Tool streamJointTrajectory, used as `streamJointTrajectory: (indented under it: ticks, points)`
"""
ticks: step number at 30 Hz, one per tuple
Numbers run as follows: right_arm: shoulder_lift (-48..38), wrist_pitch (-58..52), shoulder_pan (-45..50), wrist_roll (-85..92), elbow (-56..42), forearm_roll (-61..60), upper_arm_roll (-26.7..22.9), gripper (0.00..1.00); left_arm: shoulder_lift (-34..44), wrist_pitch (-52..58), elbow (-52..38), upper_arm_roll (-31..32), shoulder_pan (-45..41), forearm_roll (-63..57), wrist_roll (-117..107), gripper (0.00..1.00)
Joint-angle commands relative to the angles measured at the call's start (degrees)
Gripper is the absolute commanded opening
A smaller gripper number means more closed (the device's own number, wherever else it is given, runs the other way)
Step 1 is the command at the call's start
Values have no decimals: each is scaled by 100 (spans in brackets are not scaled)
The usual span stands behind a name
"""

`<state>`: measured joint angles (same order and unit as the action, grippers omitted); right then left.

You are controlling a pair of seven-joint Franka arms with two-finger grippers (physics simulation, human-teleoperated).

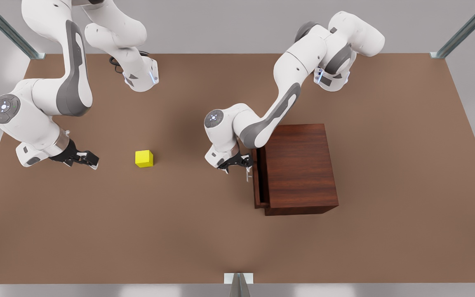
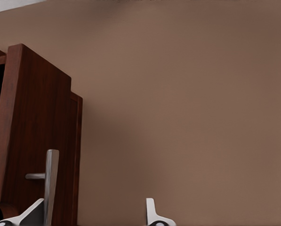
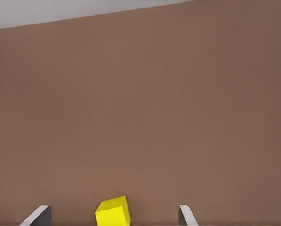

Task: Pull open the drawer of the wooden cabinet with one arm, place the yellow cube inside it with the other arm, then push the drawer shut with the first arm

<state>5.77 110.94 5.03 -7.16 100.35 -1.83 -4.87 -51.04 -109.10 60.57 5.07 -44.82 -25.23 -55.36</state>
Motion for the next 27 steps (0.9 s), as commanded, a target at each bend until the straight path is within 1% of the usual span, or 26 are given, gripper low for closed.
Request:
streamJointTrajectory:
  ticks: [1, 6, 27]
  points:
    - [-5, -2, -2, -5, -7, -10, -6, 100, -46, -147, -46, -6, 0, -9, -415, 100]
    - [-5, -2, -2, -5, -16, -19, -6, 100, -160, -349, -151, -15, -62, -9, -476, 100]
    - [-5, -11, -10, -5, -77, -10, -6, 100, -336, -332, -468, -77, -440, -17, -836, 100]
